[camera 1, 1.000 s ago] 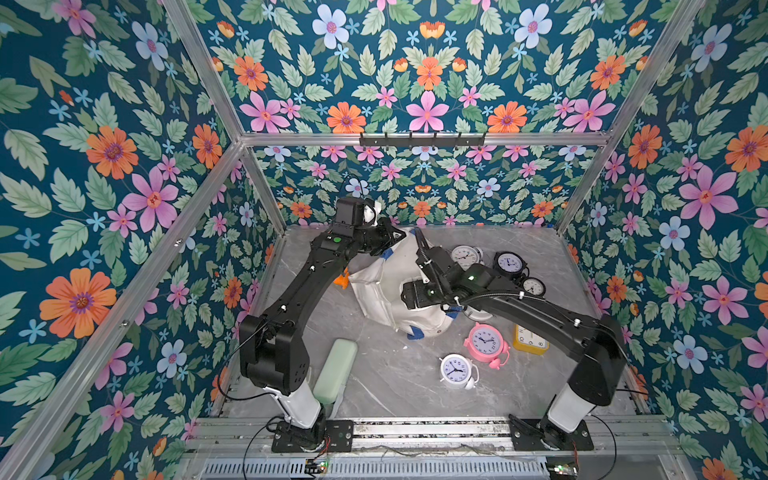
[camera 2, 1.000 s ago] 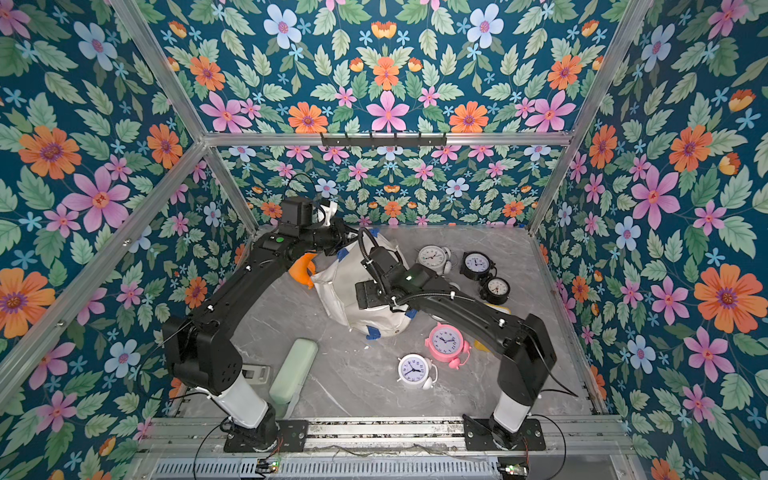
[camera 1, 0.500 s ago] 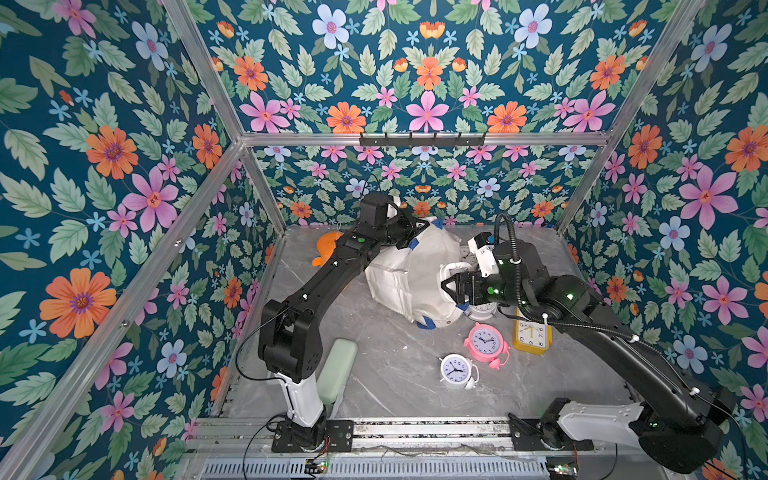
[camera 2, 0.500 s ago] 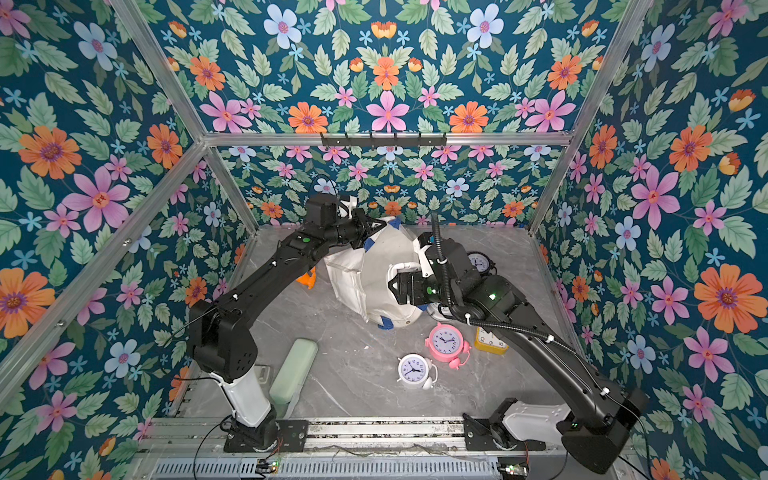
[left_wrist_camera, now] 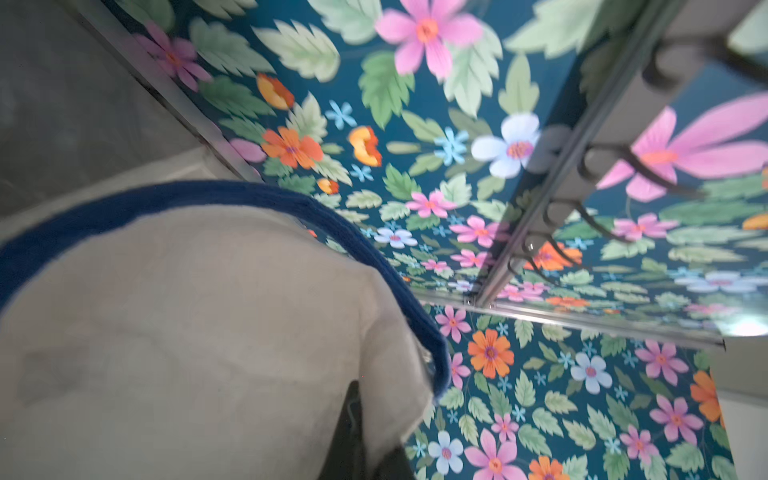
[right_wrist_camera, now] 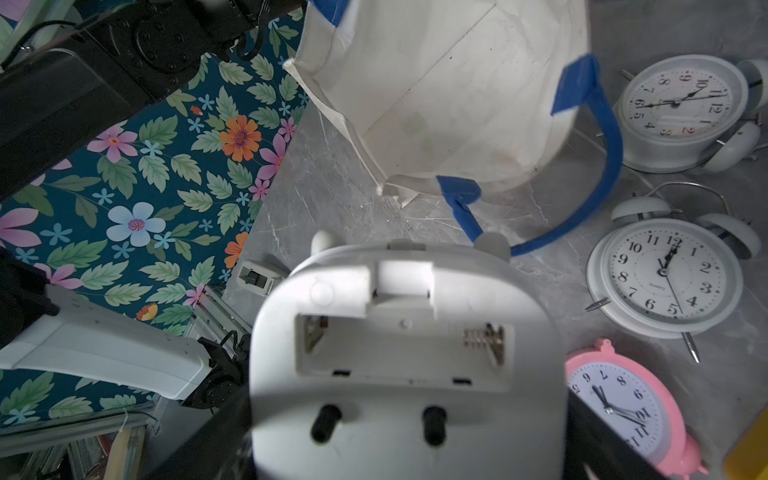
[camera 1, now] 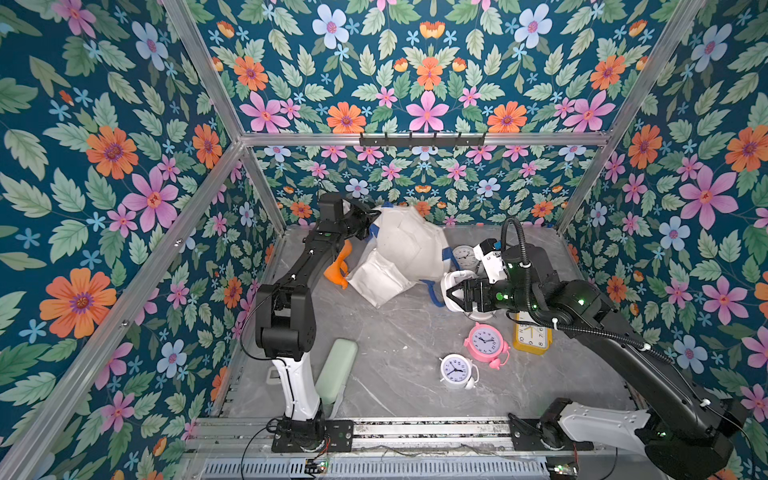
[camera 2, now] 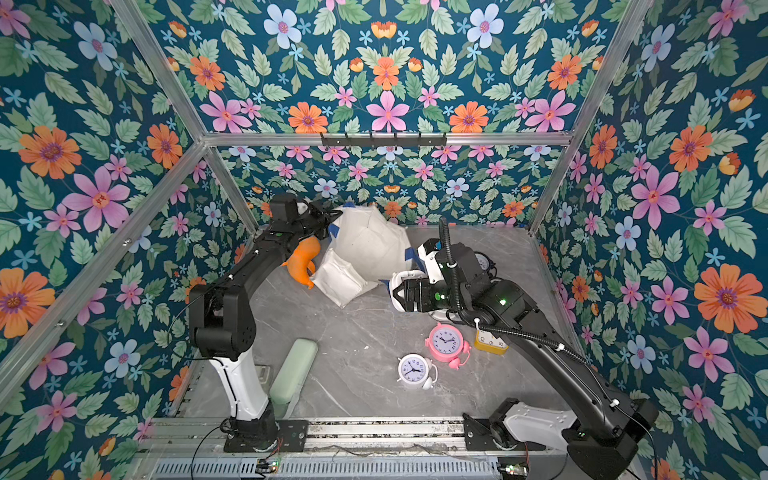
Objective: Take the alarm clock out of the canvas bag
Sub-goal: Place the canvas bag at the center of the board.
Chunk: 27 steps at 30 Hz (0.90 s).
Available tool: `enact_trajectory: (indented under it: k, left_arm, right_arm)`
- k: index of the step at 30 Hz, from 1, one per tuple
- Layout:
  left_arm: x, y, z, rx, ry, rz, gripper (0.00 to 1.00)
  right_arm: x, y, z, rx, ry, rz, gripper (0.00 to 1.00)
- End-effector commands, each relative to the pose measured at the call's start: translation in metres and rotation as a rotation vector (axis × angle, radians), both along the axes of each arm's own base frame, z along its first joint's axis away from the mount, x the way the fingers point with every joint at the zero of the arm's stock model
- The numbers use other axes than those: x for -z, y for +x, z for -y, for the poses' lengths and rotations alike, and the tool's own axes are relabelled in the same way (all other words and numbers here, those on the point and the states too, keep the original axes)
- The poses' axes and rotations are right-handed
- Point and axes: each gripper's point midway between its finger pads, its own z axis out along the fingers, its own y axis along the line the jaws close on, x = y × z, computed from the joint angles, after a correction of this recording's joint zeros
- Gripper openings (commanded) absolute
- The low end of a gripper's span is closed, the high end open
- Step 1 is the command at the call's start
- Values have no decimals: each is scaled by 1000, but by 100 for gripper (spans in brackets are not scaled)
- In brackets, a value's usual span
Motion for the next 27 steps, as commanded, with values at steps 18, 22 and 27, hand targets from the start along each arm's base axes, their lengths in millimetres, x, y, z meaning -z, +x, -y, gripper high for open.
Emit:
enact_trajectory:
  k: [18, 22, 27]
  left_arm:
    - [41, 0, -82, -3, 258, -68, 41]
    - [22, -7, -85, 31, 355, -21, 57]
    - [-7, -25, -100, 9, 517, 41, 74]
  right_arm:
    - [95, 44, 14, 113, -6, -219, 68]
    - [126, 58, 13, 153, -80, -244, 68]
    - [153, 71, 3, 168, -217, -225, 68]
